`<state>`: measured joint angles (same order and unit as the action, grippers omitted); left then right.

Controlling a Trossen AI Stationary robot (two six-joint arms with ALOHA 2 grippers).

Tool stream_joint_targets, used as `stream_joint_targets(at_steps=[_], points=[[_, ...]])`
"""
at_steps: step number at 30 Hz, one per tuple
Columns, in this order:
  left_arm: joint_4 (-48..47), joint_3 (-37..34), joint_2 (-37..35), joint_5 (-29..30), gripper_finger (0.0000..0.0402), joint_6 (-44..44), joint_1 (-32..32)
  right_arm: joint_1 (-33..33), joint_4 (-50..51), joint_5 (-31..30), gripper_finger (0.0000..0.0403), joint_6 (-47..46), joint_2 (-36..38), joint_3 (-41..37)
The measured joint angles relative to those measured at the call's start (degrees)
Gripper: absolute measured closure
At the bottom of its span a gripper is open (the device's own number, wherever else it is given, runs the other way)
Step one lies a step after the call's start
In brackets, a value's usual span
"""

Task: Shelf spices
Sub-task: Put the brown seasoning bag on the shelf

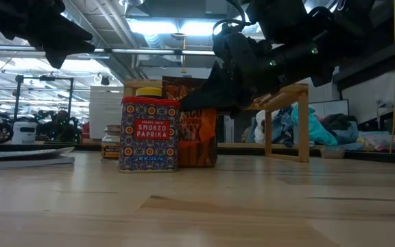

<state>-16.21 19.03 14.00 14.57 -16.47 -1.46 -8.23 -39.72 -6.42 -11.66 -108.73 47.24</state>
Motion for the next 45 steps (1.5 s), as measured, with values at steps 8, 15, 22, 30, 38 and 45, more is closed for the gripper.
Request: stream_joint_targets(at_steps=[8, 15, 22, 30, 38, 45], points=[[0.09, 0.0, 0.02, 0.02, 0.0271, -0.02, 0.01, -0.04, -0.02, 0.04, 0.0372, 0.0, 0.0, 0.0], [0.07, 0.0, 0.01, 0.02, 0.0271, -0.02, 0.0, -0.04, -0.61, 0.33, 0.0384, 0.02, -0.02, 0.0], [0.06, 0.0, 0.01, 0.02, 0.0271, -0.02, 0.0, -0.04, -0.84, 5.66, 0.0395, 0.04, -0.07, 2.42], [0.06, 0.0, 0.01, 0.02, 0.0271, -0.02, 0.0, -0.02, 0.58, 11.04, 0.0396, 2.05, -0.07, 8.45], [0.02, 0.0, -0.01, 0.02, 0.0271, -0.02, 0.0, -0.04, 17.1, 8.77, 0.0396, 10.23, 1.11, 17.92], [-0.04, 0.0, 0.02, 0.02, 0.0271, -0.02, 0.01, 0.34, 25.34, 0.91, 0.0397, 21.94, 1.14, 26.25]])
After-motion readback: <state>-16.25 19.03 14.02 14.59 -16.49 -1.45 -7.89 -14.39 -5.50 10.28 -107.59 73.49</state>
